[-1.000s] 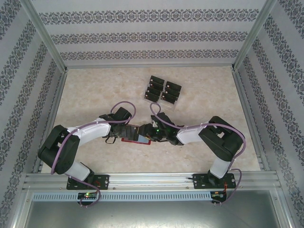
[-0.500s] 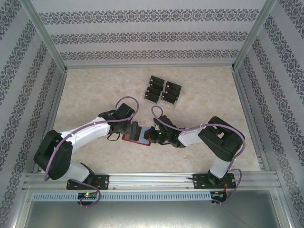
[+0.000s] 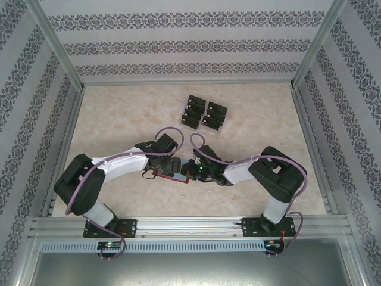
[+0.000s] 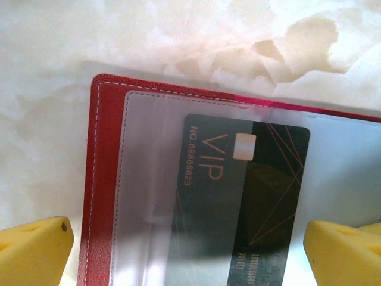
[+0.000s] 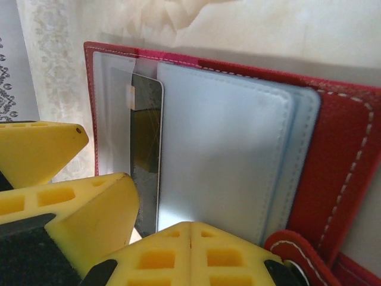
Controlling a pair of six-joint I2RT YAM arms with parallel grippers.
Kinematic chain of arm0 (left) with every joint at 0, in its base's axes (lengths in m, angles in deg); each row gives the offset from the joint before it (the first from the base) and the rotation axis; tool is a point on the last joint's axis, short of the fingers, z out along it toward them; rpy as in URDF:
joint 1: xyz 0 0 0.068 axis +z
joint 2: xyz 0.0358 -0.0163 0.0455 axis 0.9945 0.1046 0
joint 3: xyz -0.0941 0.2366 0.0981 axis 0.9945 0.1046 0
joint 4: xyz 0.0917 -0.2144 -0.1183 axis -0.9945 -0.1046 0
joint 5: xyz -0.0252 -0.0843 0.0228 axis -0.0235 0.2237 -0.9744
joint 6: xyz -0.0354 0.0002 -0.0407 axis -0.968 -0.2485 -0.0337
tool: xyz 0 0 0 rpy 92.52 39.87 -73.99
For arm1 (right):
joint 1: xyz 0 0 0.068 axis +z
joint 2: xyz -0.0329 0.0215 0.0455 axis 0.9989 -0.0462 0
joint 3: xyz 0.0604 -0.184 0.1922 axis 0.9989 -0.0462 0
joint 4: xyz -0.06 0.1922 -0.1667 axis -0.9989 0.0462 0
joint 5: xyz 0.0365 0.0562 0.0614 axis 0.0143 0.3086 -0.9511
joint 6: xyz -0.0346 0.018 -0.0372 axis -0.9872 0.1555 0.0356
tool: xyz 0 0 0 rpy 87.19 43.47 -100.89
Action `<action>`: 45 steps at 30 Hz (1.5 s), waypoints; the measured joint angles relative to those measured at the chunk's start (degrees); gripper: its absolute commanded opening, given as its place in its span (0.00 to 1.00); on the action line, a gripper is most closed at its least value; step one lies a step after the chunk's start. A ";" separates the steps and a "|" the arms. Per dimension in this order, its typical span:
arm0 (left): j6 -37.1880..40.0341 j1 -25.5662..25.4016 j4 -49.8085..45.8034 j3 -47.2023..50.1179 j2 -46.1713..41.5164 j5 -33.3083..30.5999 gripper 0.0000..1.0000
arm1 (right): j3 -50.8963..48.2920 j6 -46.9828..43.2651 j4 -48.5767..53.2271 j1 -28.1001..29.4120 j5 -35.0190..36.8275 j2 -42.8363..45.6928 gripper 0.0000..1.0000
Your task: Put the credit cards into the card holder
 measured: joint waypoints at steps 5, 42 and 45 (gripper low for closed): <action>-0.02 0.00 0.61 0.20 1.73 -0.22 1.00 | -0.04 0.00 -0.02 -0.20 0.07 0.00 0.00; 0.52 2.95 0.59 3.41 -0.28 -3.50 1.00 | -0.07 -0.15 0.26 -1.31 0.00 0.00 0.00; 0.52 3.10 0.24 3.41 -0.72 -3.65 1.00 | 0.02 -0.48 0.50 -1.31 -0.15 0.00 0.00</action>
